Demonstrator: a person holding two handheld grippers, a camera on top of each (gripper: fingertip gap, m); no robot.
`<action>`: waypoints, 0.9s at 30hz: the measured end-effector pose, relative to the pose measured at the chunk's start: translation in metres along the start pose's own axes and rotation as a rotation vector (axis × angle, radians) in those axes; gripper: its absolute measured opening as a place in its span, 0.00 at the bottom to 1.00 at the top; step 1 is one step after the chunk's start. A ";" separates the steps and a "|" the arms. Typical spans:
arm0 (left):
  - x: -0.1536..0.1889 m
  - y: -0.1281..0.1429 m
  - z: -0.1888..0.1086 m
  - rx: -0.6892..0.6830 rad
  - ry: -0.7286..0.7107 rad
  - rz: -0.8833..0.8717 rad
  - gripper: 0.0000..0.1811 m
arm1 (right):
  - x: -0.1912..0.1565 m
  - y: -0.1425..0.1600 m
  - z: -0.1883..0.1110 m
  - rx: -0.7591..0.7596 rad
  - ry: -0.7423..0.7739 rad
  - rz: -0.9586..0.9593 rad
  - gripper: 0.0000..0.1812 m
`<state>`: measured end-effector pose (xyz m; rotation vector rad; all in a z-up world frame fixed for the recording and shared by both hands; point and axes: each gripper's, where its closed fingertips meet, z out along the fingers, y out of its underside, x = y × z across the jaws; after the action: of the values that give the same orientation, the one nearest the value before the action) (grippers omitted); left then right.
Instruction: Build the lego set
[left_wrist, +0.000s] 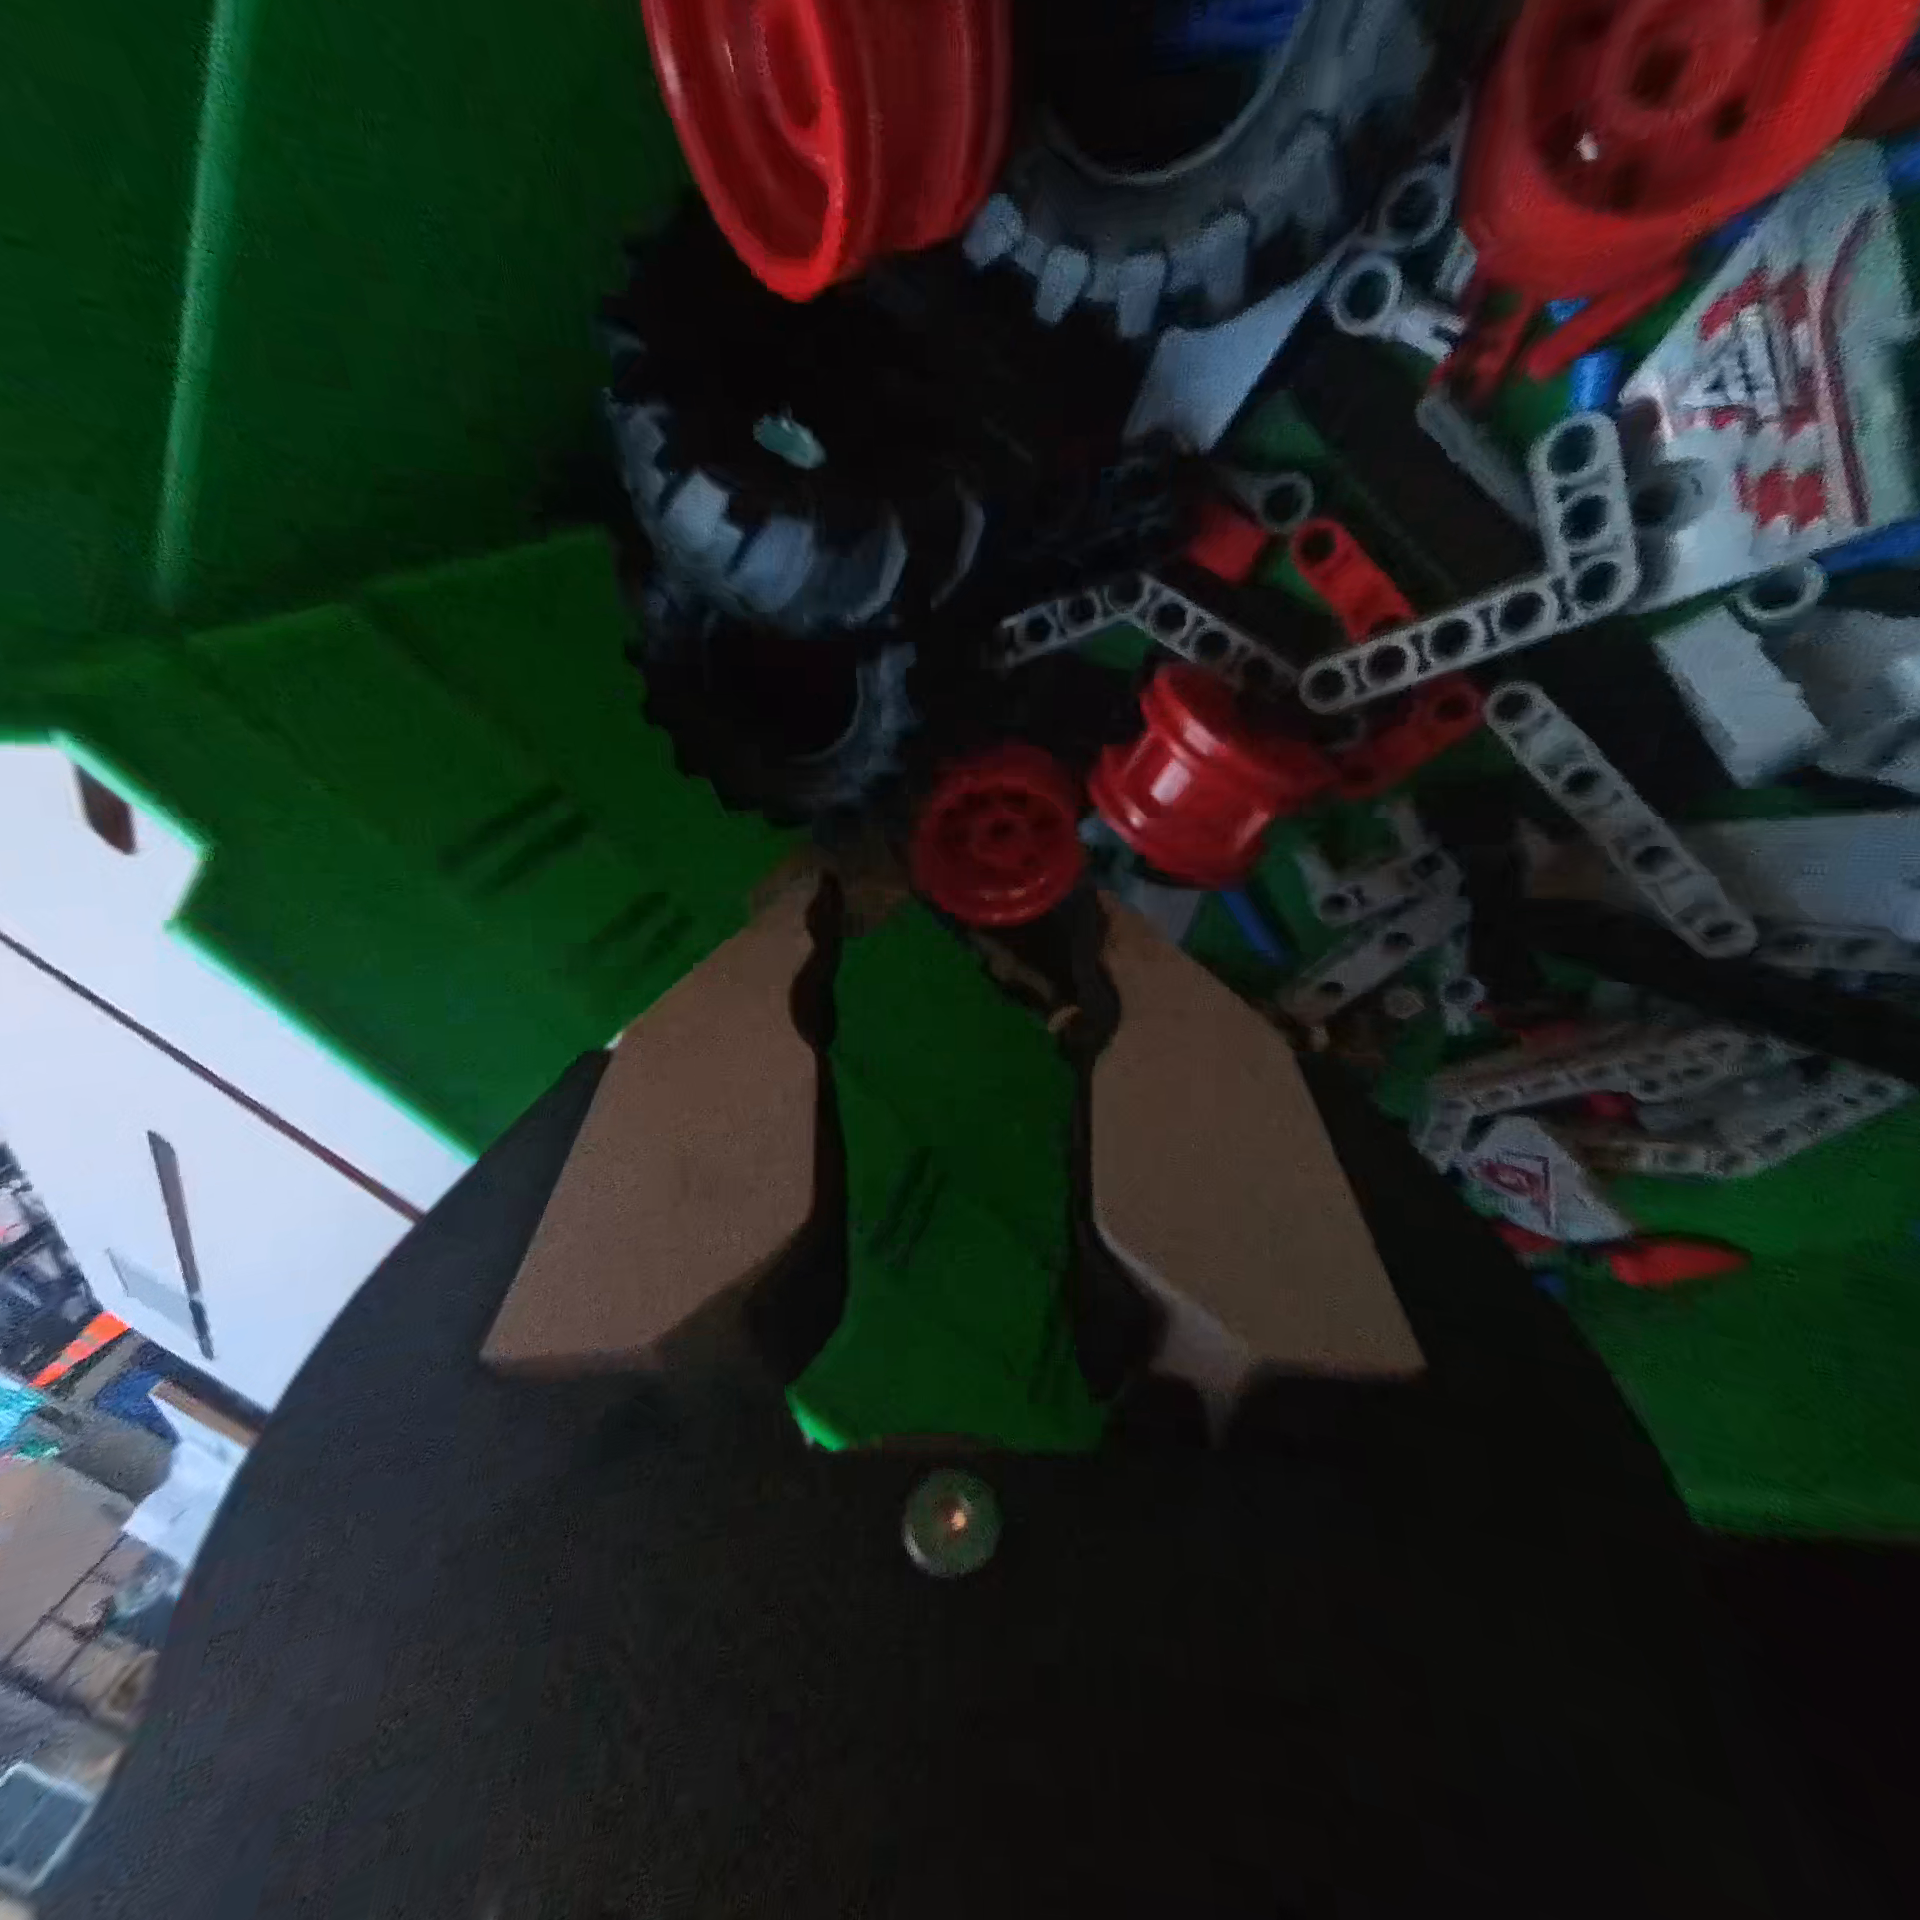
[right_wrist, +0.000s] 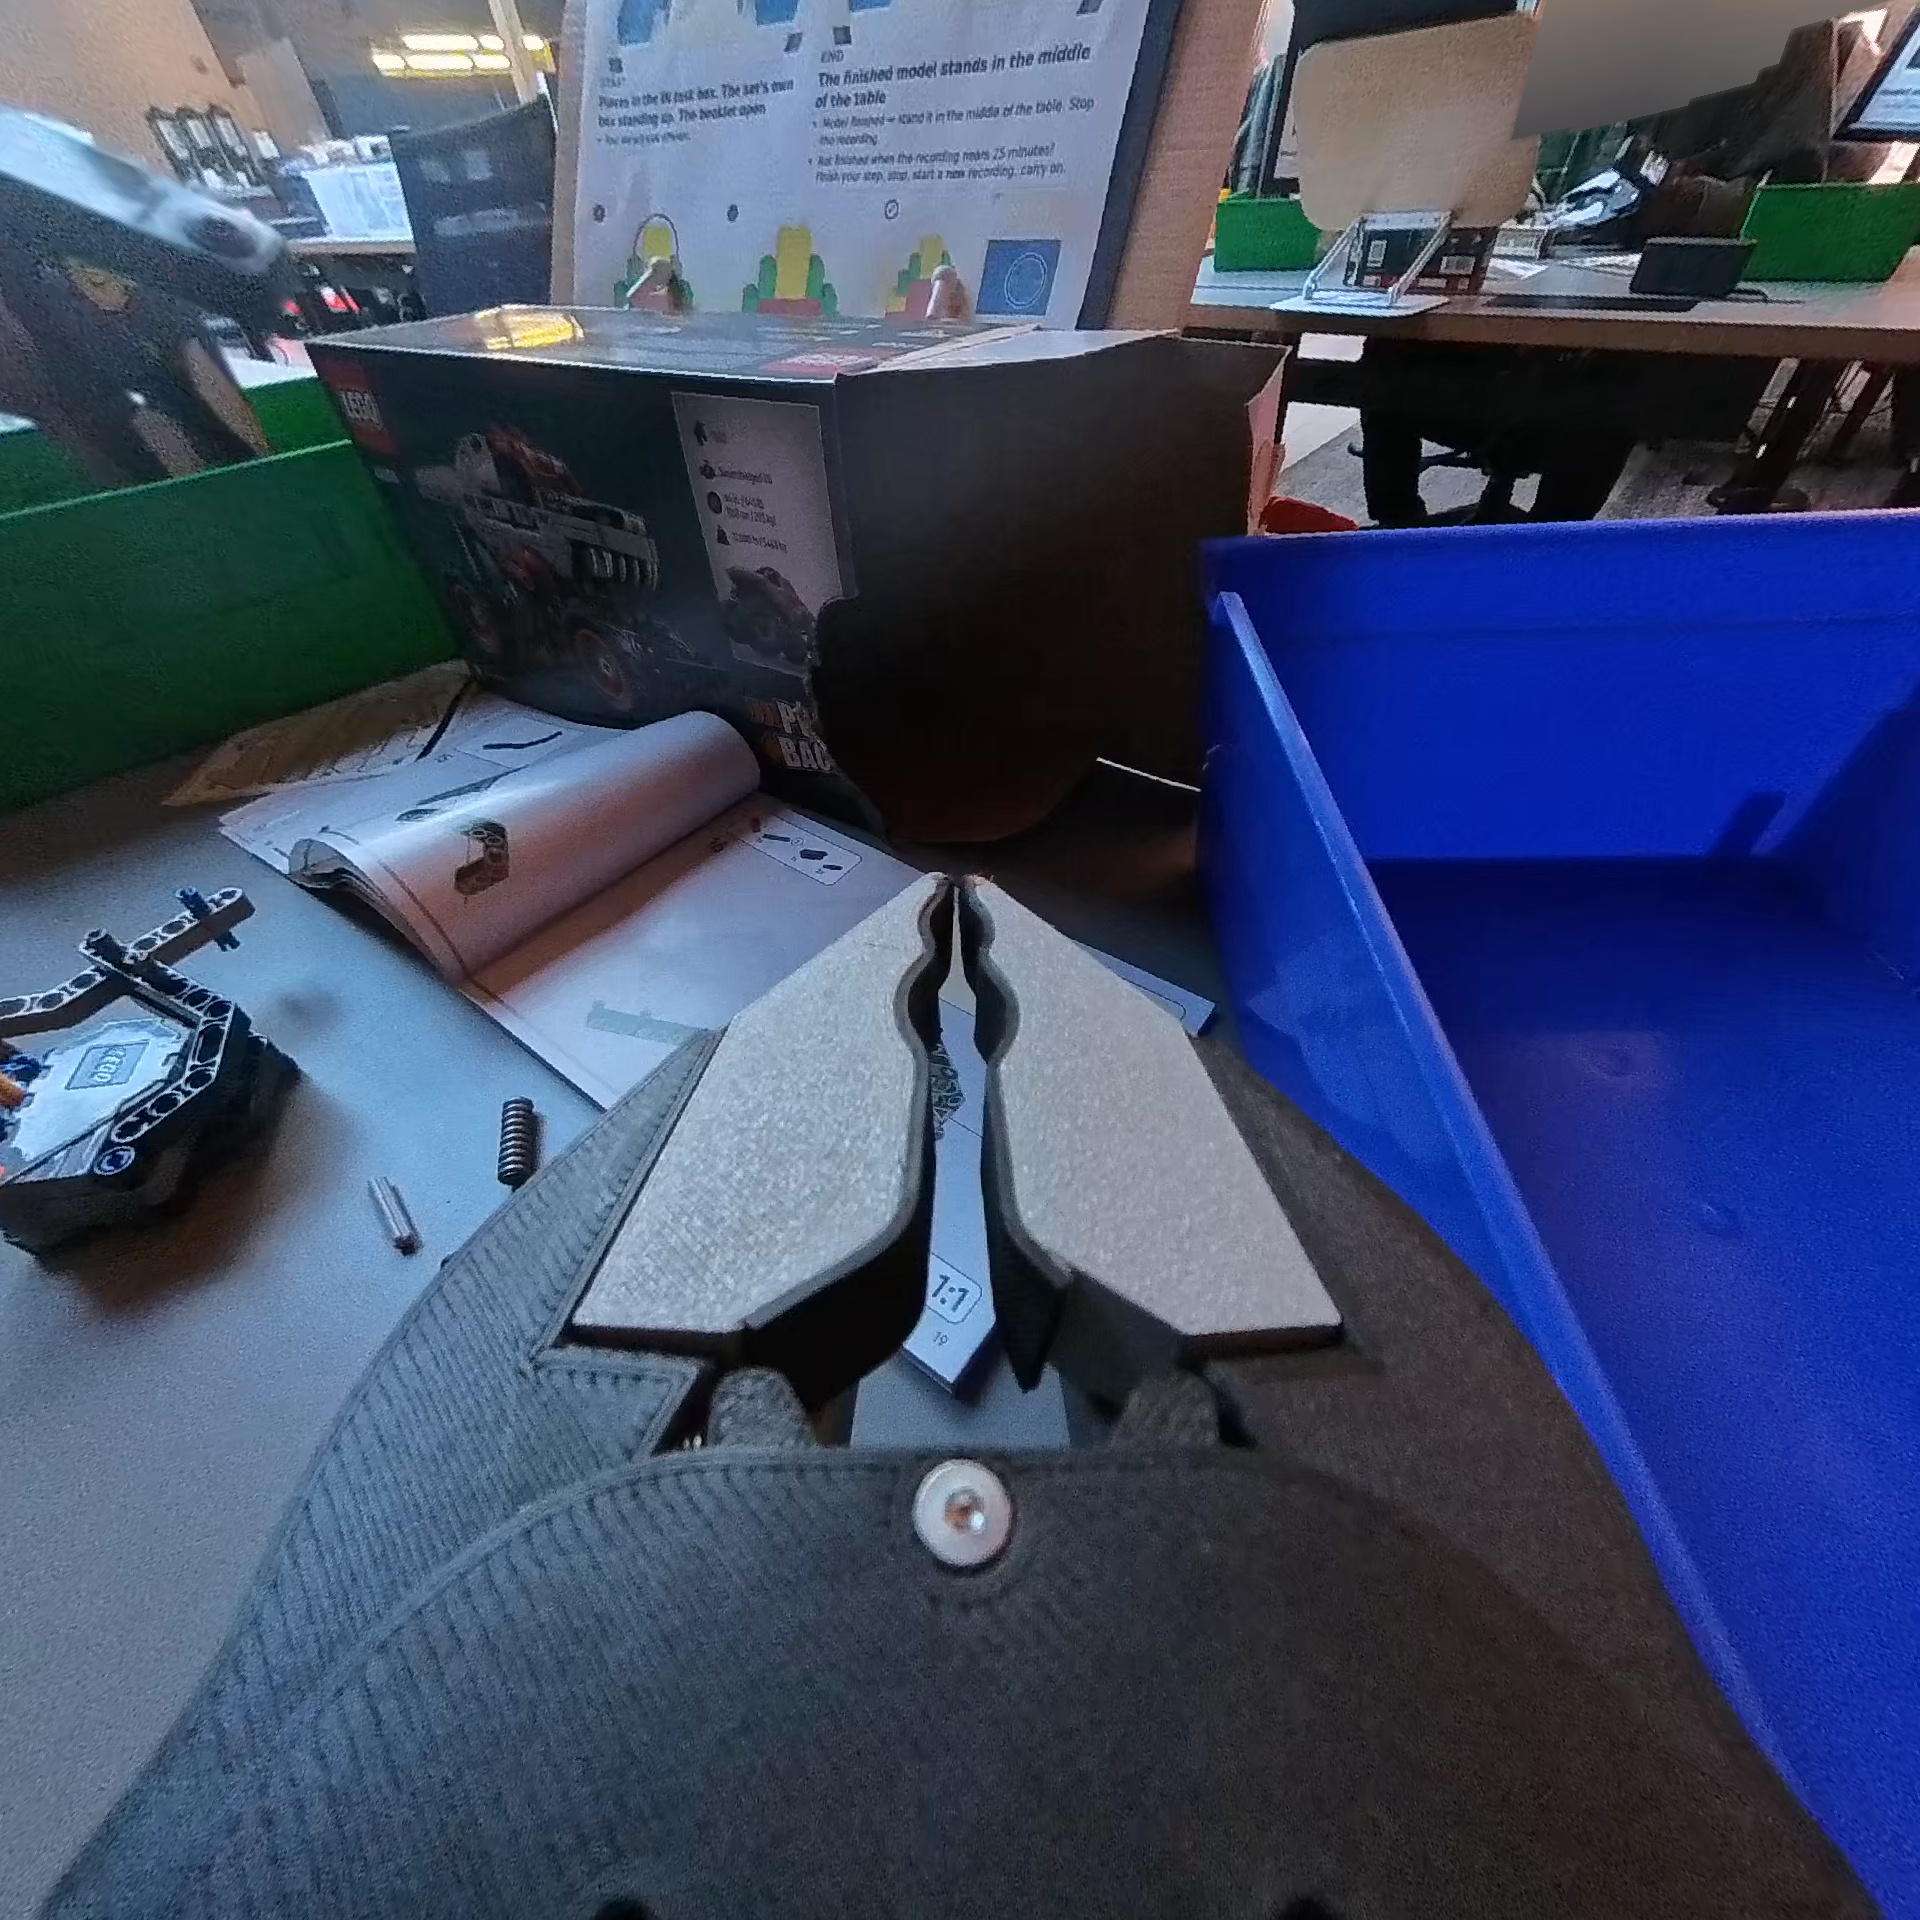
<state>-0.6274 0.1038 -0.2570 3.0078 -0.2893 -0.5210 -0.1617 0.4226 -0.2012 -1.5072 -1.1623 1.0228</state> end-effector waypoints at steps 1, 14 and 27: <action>-0.002 -0.005 0.002 0.007 -0.009 0.003 0.24 | 0.000 0.000 0.000 -0.003 -0.003 0.000 0.00; -0.022 -0.028 -0.007 0.162 -0.051 -0.010 0.24 | -0.002 0.001 0.000 -0.007 -0.003 -0.007 0.00; -0.037 -0.059 -0.027 0.391 0.028 -0.242 0.20 | 0.000 0.002 0.001 -0.012 0.000 0.000 0.00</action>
<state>-0.6425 0.1700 -0.2255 3.4534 -0.0233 -0.4887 -0.1624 0.4223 -0.2036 -1.5168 -1.1705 1.0181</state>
